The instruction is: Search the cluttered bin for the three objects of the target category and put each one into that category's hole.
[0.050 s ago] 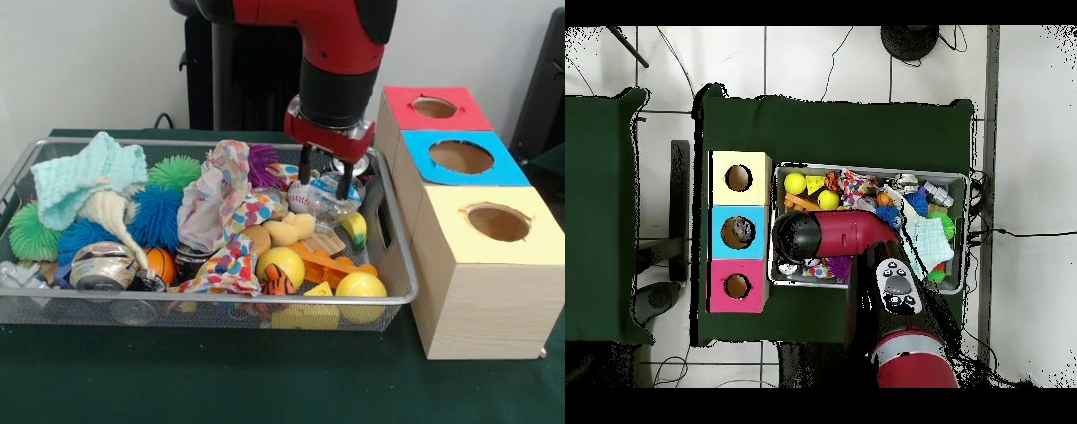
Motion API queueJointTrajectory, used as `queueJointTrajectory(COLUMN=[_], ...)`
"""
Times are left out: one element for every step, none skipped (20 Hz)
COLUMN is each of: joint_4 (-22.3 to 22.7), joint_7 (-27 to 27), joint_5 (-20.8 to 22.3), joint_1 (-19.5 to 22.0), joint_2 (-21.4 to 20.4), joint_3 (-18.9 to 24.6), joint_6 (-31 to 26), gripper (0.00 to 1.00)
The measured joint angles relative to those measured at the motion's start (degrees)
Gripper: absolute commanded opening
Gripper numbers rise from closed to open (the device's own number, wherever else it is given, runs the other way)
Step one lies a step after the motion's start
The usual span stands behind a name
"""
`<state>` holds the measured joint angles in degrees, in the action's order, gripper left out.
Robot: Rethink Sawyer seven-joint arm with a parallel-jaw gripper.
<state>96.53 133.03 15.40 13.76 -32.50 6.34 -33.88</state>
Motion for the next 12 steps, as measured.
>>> queueJointTrajectory(joint_4=[0.54, 1.07, 1.18, 1.83, 2.14, 2.46, 2.59, 2.67, 2.68, 2.70, 2.69, 2.69], joint_7=[0.00, 0.00, 0.00, 0.00, 0.00, 0.00, 0.00, 0.00, 0.00, 0.00, 0.00, 0.00], joint_5=[0.26, 0.42, 0.42, 0.48, 0.48, 0.46, 0.46, 0.46, 0.44, 0.45, 0.46, 0.50], joint_1=[0.01, 0.12, 0.14, 0.37, 0.53, 0.79, 0.93, 1.22, 1.42, 1.54, 1.57, 1.57], joint_2=[0.19, 0.42, 0.47, 0.82, 1.00, 1.23, 1.29, 1.26, 1.21, 1.21, 1.23, 1.26], joint_3=[0.30, 0.64, 0.72, 1.29, 1.63, 2.12, 2.36, 2.78, 3.04, 3.17, 3.18, 3.17], joint_6=[0.46, 0.68, 0.69, 0.73, 0.73, 0.78, 0.79, 0.79, 0.78, 0.76, 0.76, 0.76], gripper=[1.00, 1.00, 1.00, 1.00, 1.00, 1.00, 1.00, 1.00, 1.00, 1.00, 1.00, 1.00])
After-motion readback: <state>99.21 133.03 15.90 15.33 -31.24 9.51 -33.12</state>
